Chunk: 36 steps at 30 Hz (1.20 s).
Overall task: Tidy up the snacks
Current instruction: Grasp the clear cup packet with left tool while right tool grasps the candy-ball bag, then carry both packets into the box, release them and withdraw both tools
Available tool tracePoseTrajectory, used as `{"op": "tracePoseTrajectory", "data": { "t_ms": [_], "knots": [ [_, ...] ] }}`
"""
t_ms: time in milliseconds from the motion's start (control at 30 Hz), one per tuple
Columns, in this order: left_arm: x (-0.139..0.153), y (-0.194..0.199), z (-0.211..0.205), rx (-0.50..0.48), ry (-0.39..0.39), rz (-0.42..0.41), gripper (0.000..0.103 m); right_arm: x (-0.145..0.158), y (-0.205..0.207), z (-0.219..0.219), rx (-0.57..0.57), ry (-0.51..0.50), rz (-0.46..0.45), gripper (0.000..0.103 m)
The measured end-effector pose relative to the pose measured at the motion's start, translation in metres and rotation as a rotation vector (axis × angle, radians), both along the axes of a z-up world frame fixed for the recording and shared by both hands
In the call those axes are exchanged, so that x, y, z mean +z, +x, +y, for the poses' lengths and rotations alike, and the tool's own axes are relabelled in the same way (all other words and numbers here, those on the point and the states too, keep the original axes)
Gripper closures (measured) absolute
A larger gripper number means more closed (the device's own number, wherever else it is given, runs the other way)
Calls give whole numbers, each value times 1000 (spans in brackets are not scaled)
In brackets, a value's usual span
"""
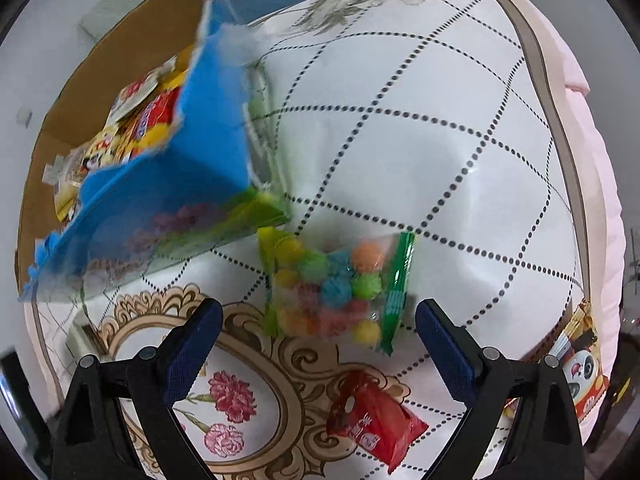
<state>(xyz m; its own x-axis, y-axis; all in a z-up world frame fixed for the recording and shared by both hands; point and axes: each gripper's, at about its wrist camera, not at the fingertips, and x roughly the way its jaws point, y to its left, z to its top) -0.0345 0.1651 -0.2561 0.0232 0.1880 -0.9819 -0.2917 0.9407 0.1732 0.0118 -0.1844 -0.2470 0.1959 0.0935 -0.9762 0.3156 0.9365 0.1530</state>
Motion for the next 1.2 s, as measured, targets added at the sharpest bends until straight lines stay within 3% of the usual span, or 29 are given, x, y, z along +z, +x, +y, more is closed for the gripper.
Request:
{"op": "tracePoseTrajectory", "data": {
  "t_ms": [167, 267, 567, 667, 700, 767, 967, 1200],
  "knots": [
    [26, -8, 16, 85, -114, -57, 12, -4, 6, -6, -16, 3, 27, 4],
    [29, 9, 14, 79, -145, -66, 12, -10, 11, 1, 14, -19, 56, 4],
    [-20, 58, 14, 37, -121, 82, 12, -30, 21, 23, 60, -58, 102, 3],
    [-18, 61, 14, 9, -94, 29, 21, -30, 19, 27, 79, -73, 89, 8],
    [-15, 60, 12, -5, -83, 19, 32, -29, 17, 27, 87, -83, 86, 20],
    [-13, 58, 8, -35, -83, 12, 43, -28, 14, 29, 101, -68, 68, 23],
    [-4, 25, -15, -136, -71, 4, 43, -27, -6, 32, 134, -3, 78, 29],
    [7, -11, -41, -196, -118, -10, 45, -27, -42, 46, 137, 127, 81, 33]
  ]
}}
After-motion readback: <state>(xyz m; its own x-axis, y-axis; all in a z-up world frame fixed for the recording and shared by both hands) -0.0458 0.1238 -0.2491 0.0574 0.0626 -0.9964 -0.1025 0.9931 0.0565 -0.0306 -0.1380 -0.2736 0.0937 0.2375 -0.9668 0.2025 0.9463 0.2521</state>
